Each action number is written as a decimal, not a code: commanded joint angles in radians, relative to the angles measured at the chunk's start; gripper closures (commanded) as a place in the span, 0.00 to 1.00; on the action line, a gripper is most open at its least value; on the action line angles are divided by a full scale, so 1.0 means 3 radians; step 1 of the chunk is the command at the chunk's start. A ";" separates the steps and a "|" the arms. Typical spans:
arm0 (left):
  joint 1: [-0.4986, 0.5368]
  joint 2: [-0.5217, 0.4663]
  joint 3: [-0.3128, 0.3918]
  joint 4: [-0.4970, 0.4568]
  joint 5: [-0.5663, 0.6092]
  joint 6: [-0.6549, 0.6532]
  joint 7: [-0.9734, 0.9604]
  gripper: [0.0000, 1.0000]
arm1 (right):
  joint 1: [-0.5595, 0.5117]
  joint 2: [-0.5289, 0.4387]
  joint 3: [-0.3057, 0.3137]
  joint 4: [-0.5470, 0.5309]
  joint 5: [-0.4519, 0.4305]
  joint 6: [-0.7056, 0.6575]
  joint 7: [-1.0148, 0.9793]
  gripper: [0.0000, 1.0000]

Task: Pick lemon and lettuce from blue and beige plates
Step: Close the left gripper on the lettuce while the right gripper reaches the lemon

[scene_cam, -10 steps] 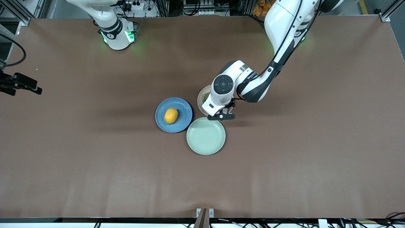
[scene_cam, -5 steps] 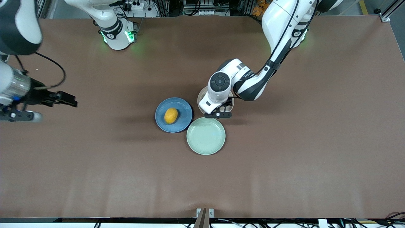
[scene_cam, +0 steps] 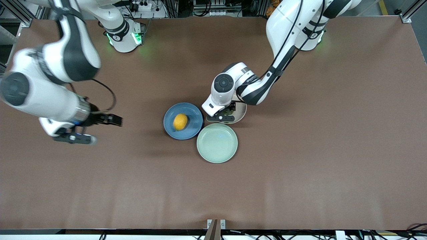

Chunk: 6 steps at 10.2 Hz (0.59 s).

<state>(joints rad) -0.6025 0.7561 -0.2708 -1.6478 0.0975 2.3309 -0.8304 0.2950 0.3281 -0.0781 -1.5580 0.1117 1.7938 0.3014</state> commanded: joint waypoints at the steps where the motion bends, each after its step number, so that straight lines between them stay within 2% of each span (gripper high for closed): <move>1: -0.0037 0.0016 0.0013 0.0016 0.0115 0.0013 -0.0060 0.00 | 0.0171 0.0107 -0.0026 -0.0190 0.0052 0.0324 0.0176 0.00; 3: -0.0022 -0.0010 0.0013 0.0016 0.0115 -0.0028 -0.0039 0.00 | 0.0320 0.0184 -0.0021 -0.0374 0.0072 0.0651 0.0563 0.00; 6: -0.0001 -0.0081 0.0008 0.0047 0.0115 -0.0309 0.0109 0.00 | 0.0494 0.0266 -0.0021 -0.0492 0.0098 0.0749 0.0744 0.00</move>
<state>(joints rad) -0.6036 0.7565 -0.2700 -1.6307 0.1014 2.2804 -0.8134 0.4235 0.4090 -0.0774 -1.6787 0.1181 1.9953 0.4895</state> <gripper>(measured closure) 0.000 0.000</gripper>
